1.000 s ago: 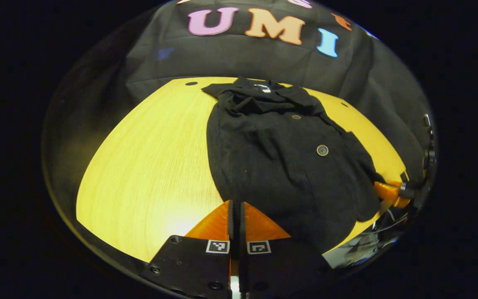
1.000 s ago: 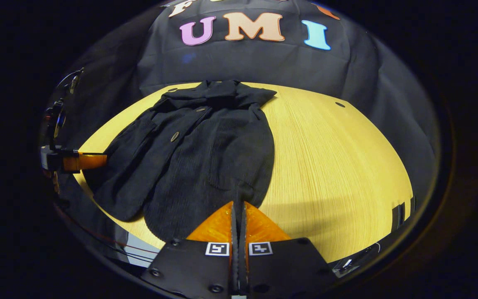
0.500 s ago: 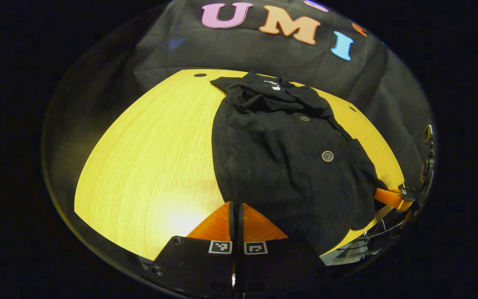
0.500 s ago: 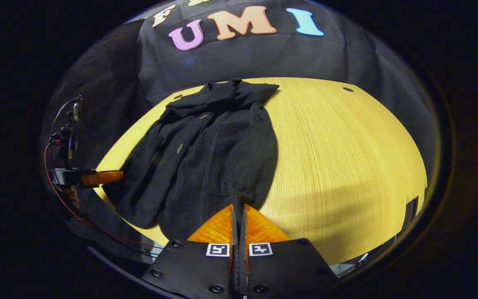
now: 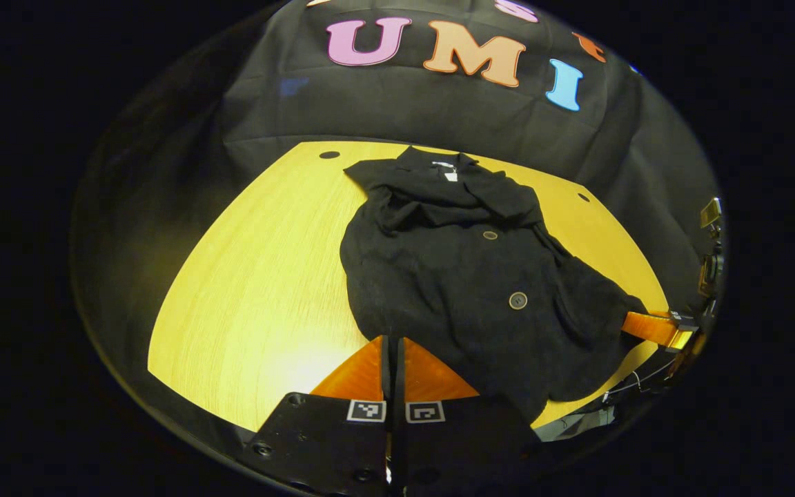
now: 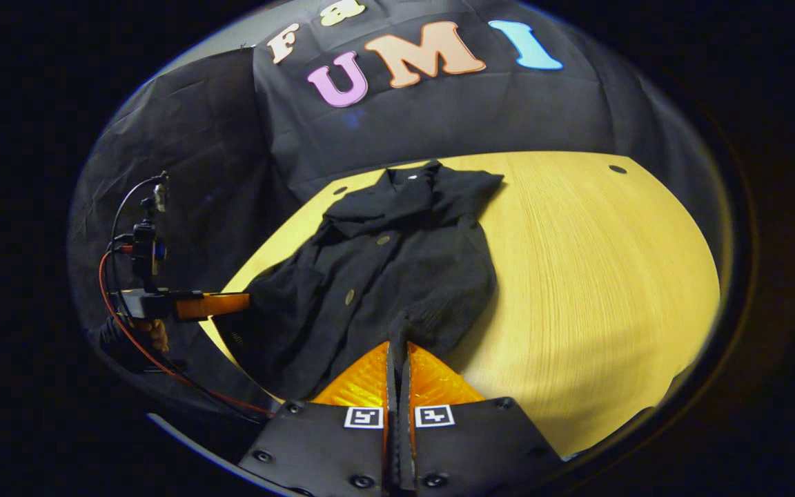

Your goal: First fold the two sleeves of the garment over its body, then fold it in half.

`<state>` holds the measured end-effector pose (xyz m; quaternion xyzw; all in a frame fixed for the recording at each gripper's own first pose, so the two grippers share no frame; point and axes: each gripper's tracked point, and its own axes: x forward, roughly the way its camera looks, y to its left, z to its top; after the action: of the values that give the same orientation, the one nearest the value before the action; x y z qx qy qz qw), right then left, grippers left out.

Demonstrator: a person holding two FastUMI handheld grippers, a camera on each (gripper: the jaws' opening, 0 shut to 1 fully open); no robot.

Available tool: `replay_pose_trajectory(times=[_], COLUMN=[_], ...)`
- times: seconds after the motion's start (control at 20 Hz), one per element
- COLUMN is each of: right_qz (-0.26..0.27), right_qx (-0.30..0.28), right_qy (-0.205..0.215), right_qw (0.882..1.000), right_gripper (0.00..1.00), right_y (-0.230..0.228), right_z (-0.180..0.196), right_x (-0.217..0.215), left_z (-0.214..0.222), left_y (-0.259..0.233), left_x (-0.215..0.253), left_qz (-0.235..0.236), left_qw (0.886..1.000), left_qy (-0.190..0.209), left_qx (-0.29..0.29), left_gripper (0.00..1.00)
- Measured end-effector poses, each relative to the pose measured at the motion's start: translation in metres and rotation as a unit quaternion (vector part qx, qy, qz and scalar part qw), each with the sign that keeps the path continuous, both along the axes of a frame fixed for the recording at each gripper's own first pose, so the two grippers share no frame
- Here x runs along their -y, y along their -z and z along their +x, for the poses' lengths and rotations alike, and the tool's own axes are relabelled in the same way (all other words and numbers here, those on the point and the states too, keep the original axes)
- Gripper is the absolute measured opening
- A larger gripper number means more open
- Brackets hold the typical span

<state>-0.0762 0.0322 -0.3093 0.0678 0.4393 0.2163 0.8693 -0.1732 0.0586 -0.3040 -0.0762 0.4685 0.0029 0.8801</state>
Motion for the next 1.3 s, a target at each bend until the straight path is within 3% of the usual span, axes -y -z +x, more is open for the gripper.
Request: replay_pose_trajectory(times=[0.5, 1.05, 1.3], right_qz=[0.019, 0.026, 0.029], right_qx=[0.06, 0.117, 0.135], right_qy=[-0.002, 0.043, 0.056], right_qw=[0.998, 0.992, 0.989], right_gripper=[0.02, 0.02, 0.02], right_y=[-0.052, -0.096, -0.113], right_z=[0.079, 0.167, 0.203], right_x=[-0.012, -0.016, -0.022], left_z=[0.079, 0.171, 0.206], left_y=[-0.029, -0.051, -0.05], left_x=[-0.009, -0.034, -0.044], left_qz=[-0.016, 0.008, 0.009], left_qw=[0.998, 0.994, 0.993], left_qy=[-0.006, 0.014, 0.003], left_qx=[0.053, 0.107, 0.115], left_gripper=[0.0, 0.0, 0.0])
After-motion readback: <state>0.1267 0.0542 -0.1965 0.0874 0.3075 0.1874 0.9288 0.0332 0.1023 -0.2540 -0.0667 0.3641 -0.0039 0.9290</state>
